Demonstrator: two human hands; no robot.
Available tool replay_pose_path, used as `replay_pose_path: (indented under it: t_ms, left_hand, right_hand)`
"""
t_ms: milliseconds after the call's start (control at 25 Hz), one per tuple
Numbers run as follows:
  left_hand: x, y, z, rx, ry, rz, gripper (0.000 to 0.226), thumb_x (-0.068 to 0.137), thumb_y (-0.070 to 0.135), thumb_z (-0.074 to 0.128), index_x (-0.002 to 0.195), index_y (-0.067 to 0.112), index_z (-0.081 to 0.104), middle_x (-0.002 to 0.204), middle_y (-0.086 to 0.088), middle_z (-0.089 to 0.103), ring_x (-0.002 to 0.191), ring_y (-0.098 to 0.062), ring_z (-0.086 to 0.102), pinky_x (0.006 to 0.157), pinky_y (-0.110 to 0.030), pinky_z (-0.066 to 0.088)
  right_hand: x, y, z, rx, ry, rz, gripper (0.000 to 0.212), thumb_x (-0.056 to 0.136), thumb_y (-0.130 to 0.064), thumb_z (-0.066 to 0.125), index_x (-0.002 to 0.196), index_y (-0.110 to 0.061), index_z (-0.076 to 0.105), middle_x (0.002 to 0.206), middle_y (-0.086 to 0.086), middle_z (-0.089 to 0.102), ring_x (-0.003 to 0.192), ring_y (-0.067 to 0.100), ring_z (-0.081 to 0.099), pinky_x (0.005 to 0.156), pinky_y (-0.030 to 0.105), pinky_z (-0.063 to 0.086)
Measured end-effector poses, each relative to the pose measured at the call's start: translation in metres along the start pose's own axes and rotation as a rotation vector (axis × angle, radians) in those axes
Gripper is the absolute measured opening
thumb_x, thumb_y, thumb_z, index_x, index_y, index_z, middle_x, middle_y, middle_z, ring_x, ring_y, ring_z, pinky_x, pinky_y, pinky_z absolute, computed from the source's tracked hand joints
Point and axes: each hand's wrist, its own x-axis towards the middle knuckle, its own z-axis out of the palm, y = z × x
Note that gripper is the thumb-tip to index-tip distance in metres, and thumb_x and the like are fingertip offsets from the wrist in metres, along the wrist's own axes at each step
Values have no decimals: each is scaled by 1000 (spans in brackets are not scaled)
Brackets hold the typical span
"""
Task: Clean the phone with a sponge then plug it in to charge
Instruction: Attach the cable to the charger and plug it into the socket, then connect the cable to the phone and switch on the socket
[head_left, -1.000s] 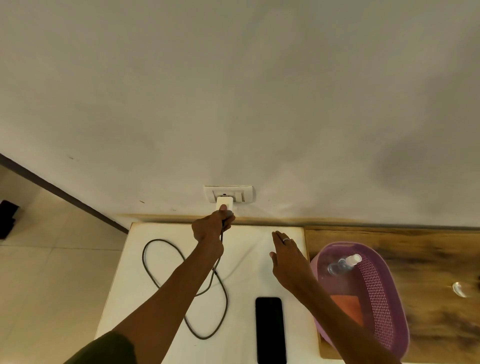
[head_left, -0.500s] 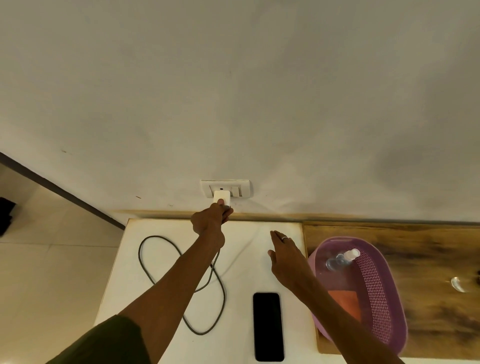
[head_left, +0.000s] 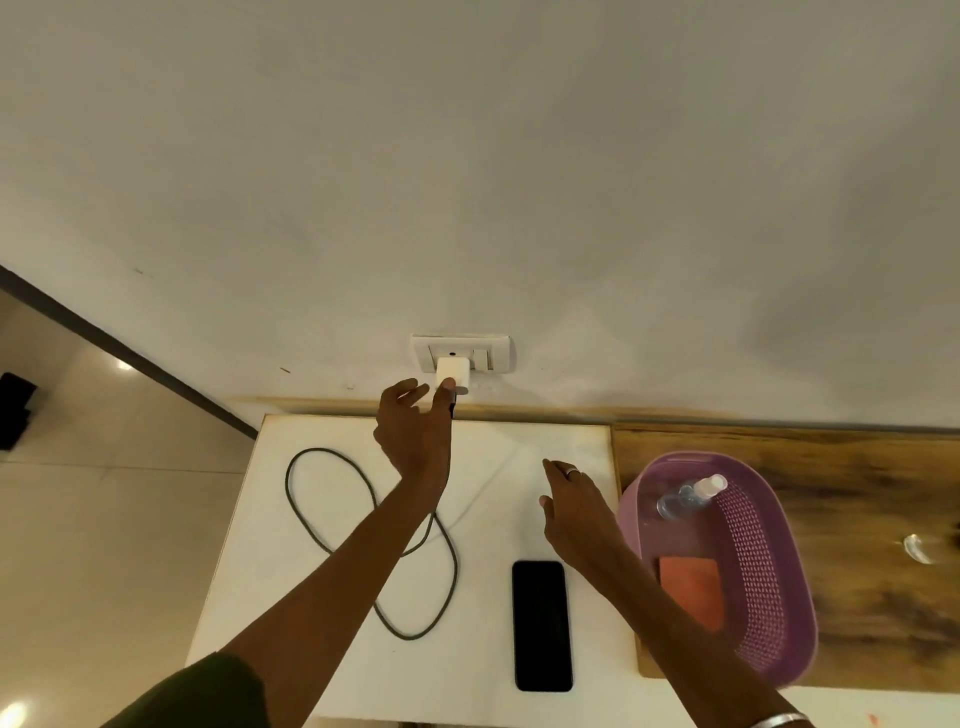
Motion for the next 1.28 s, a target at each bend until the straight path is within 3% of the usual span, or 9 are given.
replay_pose_path:
  t_ms: [80, 240, 400, 520, 600, 800, 1040, 1160, 1280]
  left_hand:
    - [-22, -14, -13, 65, 50, 250, 27, 85, 40, 76, 99, 19, 64, 95, 9, 69, 84, -14, 63, 73, -22, 47]
    - [-55, -73, -37, 379, -61, 399, 32, 91, 45, 64, 64, 29, 58, 58, 17, 61, 50, 2, 53, 54, -6, 35]
    - [-63, -133, -48, 830, -262, 348, 45, 93, 45, 54, 54, 21, 52, 56, 5, 64, 57, -17, 63, 53, -25, 37]
    - [-67, -157, -51, 1067, -413, 451, 41, 97, 43, 52, 66, 19, 61, 67, -3, 67, 66, -25, 67, 56, -29, 43]
    - [-68, -172, -53, 1089, -464, 490, 35, 99, 40, 56, 81, 12, 67, 77, -8, 70, 75, -29, 70, 61, -32, 49]
    - [-63, -188, -51, 1066, -472, 293, 40, 103, 45, 44, 118, 9, 53, 111, -7, 65, 102, -29, 66, 80, -34, 51]
    - [-65, -183, -31, 854, -503, 157, 11, 92, 12, 54, 98, 3, 54, 93, -12, 64, 85, -33, 64, 72, -42, 55]
    - [-63, -179, -22, 723, -498, 57, 18, 81, 11, 64, 94, 3, 55, 85, -11, 64, 78, -30, 62, 64, -36, 52]
    - [-65, -182, -19, 611, -559, -8, 26, 83, 11, 66, 105, 4, 55, 90, -12, 66, 79, -28, 64, 69, -36, 54]
  right_hand:
    - [-5, 1, 6, -14, 1, -3, 51, 100, -18, 48, 148, -7, 33, 149, 10, 43, 136, 22, 40, 113, 29, 31]
    - [-20, 2, 20, -56, -23, 42, 51, 100, -20, 45, 148, -12, 31, 148, 8, 41, 134, 22, 40, 107, 29, 37]
    - [-38, 3, 39, -61, -78, 124, 52, 98, -19, 46, 148, -14, 29, 147, 9, 39, 132, 25, 40, 99, 32, 46]
    - [-58, 1, 55, -76, -97, 224, 54, 98, -29, 45, 148, -18, 26, 148, 9, 36, 130, 27, 39, 94, 38, 48]
    - [-74, -3, 67, -77, -116, 266, 63, 96, -44, 44, 150, -20, 21, 149, 11, 30, 130, 29, 37, 93, 41, 49]
    - [-99, -9, 92, -19, -150, 417, 98, 84, -62, 53, 153, -24, -5, 152, 13, 18, 129, 31, 37, 92, 41, 52]
    - [-104, -10, 114, -15, -165, 554, 115, 78, -62, 62, 150, -22, -20, 147, 13, 22, 125, 30, 39, 91, 46, 51]
    - [-101, -8, 118, -23, -141, 568, 116, 77, -60, 65, 151, -18, -14, 146, 12, 27, 124, 30, 41, 93, 45, 51]
    - [-96, -6, 119, 45, -171, 622, 118, 74, -60, 69, 150, -16, -8, 146, 12, 27, 126, 32, 39, 96, 47, 48]
